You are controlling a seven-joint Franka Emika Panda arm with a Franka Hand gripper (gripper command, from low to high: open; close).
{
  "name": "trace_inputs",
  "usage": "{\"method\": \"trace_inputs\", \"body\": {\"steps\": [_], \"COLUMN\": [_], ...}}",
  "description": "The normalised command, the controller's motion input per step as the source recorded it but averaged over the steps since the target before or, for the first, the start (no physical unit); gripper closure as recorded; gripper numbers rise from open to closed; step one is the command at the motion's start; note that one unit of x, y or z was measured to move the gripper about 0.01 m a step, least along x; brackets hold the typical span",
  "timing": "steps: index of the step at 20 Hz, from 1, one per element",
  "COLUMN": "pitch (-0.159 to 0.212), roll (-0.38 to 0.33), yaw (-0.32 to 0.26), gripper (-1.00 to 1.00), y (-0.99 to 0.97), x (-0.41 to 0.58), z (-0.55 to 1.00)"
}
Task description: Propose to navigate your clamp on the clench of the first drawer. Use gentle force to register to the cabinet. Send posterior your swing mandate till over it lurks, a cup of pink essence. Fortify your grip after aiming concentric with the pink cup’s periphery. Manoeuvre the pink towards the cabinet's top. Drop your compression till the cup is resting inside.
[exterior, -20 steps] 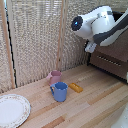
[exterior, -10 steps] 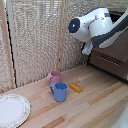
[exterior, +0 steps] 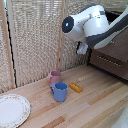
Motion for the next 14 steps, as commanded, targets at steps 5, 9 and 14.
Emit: {"method": "trace_inputs", "body": {"steps": [5,9,14], "pitch": [0.016,0.018,0.018], "roll": [0.290,0.292,0.292], "yaw": [-0.275,-0.280,-0.280], "gripper": [-1.00,-1.00,-1.00], "y": [0.10,0.08,0.08], "x": [0.000,0.000,0.000], "z": [0.18,0.17,0.17]}}
